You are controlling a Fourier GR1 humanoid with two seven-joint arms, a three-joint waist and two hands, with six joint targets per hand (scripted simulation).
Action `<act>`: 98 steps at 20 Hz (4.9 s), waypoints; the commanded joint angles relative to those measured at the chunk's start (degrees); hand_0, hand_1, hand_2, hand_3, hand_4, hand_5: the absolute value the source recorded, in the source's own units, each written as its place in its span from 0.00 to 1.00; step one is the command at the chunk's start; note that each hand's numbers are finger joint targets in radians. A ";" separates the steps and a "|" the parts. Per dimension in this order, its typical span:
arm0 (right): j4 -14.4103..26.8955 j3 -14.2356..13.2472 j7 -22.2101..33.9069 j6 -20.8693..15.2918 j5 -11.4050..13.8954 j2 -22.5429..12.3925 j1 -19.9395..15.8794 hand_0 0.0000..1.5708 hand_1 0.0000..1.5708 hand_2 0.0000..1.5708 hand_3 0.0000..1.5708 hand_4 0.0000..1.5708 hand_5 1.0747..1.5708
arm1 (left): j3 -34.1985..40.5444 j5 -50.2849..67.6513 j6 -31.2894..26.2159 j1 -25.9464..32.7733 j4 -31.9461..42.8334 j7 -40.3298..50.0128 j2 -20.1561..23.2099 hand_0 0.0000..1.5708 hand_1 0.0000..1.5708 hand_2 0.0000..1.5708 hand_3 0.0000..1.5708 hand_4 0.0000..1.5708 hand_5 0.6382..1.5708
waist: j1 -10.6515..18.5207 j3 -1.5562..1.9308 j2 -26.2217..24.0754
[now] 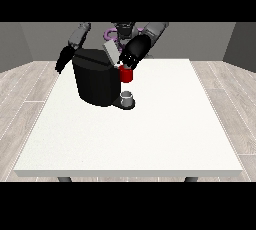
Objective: Insert the coffee pod into the coffee machine and close the lid
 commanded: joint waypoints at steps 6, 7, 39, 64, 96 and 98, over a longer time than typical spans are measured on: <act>0.36 -0.52 -1.67 0.53 -0.51 -0.52 2.33 0.00 0.00 0.00 0.00 0.00 1.00 | -3.26 -4.55 2.45 2.19 0.21 -2.14 1.34 0.75 0.75 0.74 0.65 0.00 1.00 | -0.31 -0.05 0.33; -0.02 -0.12 0.71 -1.25 0.80 -0.09 -2.17 0.00 0.00 0.00 0.00 0.00 1.00 | -2.88 -4.23 3.62 1.15 0.56 -2.28 0.04 0.72 0.72 0.73 0.64 0.00 1.00 | 0.55 -0.07 2.71; -2.92 2.33 1.39 1.04 1.52 -0.23 0.75 0.00 0.00 0.00 0.00 0.06 1.00 | -1.14 -8.13 11.74 0.46 3.05 -9.28 5.01 0.00 0.00 0.36 0.30 0.00 1.00 | -3.10 -0.06 3.44; 0.05 0.40 -3.69 1.62 -2.38 2.54 17.33 0.00 0.00 0.00 0.00 0.00 1.00 | 17.30 18.90 7.64 25.20 3.71 -12.99 -19.51 0.00 0.00 0.00 0.00 0.26 1.00 | 15.11 -0.32 -25.60; 13.17 -10.88 1.14 12.11 -13.47 -7.72 -0.85 0.00 0.00 0.00 0.00 0.04 1.00 | 2.51 36.60 2.50 46.44 -25.41 0.56 -26.85 0.00 0.00 0.00 0.00 0.23 1.00 | 32.70 -0.04 -23.39; 11.27 -7.04 6.64 11.84 -11.92 -6.40 -2.75 0.00 0.00 0.00 0.00 0.00 1.00 | 1.82 35.21 5.09 52.95 -27.42 -2.56 -26.86 0.00 0.00 0.00 0.00 0.22 1.00 | 29.84 -0.07 -24.44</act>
